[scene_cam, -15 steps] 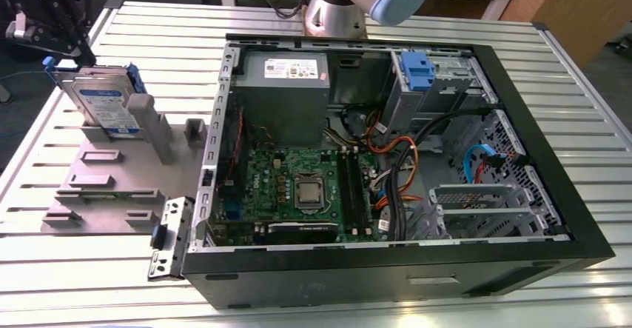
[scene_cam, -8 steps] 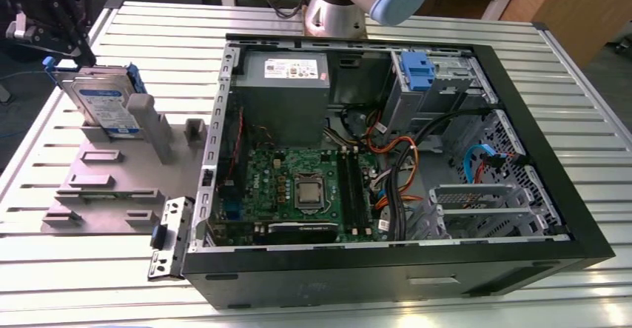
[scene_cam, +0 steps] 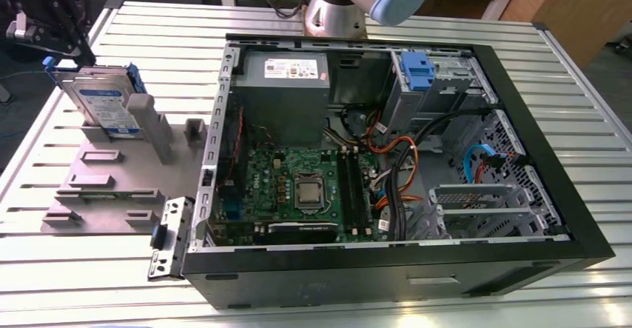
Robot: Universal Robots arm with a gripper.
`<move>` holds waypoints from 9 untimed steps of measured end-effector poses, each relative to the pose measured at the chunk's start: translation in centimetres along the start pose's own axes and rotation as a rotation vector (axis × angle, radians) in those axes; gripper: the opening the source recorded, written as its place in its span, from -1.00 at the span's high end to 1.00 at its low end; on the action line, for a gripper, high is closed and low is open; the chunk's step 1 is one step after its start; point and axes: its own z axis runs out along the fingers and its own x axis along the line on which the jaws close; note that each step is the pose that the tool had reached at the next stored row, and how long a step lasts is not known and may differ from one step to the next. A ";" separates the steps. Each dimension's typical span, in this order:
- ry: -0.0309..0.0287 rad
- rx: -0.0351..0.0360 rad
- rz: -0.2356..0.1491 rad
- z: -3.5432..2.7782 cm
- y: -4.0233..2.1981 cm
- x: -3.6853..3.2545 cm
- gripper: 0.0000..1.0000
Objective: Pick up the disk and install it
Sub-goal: 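Pick up the disk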
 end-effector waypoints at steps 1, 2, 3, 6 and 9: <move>-0.0001 0.0001 0.000 -0.05 0.00 0.00 0.79; -0.0002 0.0003 0.000 -0.04 0.00 0.00 0.79; -0.0002 0.0003 0.000 -0.04 0.00 0.00 0.79; -0.0002 0.0002 0.000 -0.05 0.01 0.00 0.79; -0.0001 0.0001 0.000 -0.06 -0.12 -0.01 0.79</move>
